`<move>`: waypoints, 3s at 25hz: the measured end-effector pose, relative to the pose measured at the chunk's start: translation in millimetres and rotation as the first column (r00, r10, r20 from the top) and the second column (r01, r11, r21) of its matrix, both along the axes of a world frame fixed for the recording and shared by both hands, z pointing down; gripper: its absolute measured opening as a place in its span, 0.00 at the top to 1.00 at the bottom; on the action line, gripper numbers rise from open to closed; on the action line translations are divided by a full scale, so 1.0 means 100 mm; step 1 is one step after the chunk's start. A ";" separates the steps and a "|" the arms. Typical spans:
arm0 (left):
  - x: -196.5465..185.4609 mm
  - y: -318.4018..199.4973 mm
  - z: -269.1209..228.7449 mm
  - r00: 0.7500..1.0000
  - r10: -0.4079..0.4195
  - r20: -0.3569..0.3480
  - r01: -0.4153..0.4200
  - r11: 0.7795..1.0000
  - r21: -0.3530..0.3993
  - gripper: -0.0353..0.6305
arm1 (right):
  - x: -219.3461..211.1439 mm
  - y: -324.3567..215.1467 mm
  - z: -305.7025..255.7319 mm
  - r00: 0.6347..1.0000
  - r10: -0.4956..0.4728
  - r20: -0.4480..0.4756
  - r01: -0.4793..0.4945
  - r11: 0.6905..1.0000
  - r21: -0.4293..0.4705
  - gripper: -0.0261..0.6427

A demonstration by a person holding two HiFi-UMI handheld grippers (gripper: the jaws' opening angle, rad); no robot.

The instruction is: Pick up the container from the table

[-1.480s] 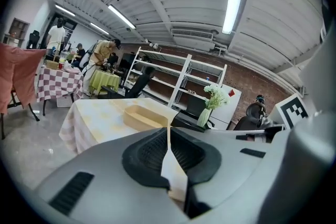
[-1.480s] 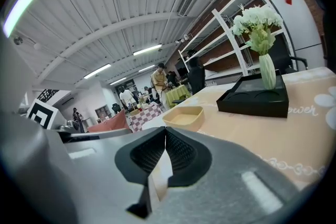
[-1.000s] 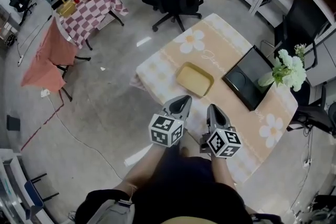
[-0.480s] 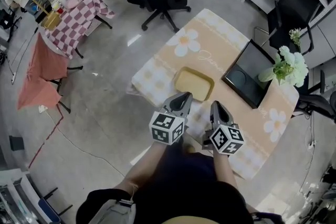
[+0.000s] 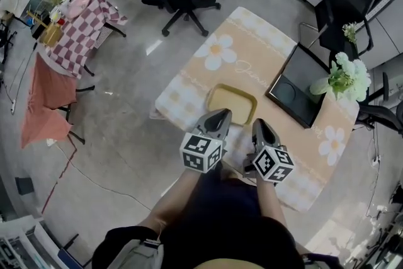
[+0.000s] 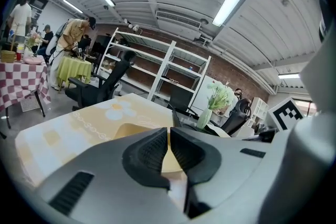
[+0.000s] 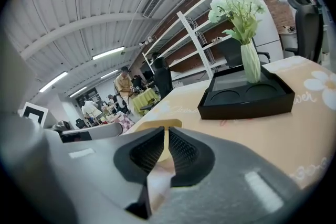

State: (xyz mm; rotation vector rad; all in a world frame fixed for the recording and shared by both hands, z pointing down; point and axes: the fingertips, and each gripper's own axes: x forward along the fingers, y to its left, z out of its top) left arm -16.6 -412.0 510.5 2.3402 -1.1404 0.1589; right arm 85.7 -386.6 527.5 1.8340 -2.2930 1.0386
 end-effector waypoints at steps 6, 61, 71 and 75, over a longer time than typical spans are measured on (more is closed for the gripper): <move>0.04 -0.11 0.06 1.000 0.026 -0.004 -0.026 0.999 -0.019 0.91 | 0.04 -0.07 0.09 1.000 0.029 0.005 -0.028 0.999 -0.033 0.92; 0.23 -0.15 0.00 0.993 0.117 -0.014 -0.117 0.993 0.019 0.91 | 0.23 -0.42 0.48 0.990 0.121 -0.068 -0.131 0.976 -0.171 0.90; 0.21 -0.03 -0.21 0.990 0.143 -0.002 -0.142 0.985 0.094 0.91 | 0.55 -0.24 0.27 0.967 0.241 -0.078 -0.248 0.963 -0.102 0.92; 0.17 -0.02 -0.28 0.990 0.143 0.002 -0.142 0.982 0.126 0.91 | 0.69 -0.17 0.20 0.955 0.287 -0.079 -0.292 0.953 -0.074 0.92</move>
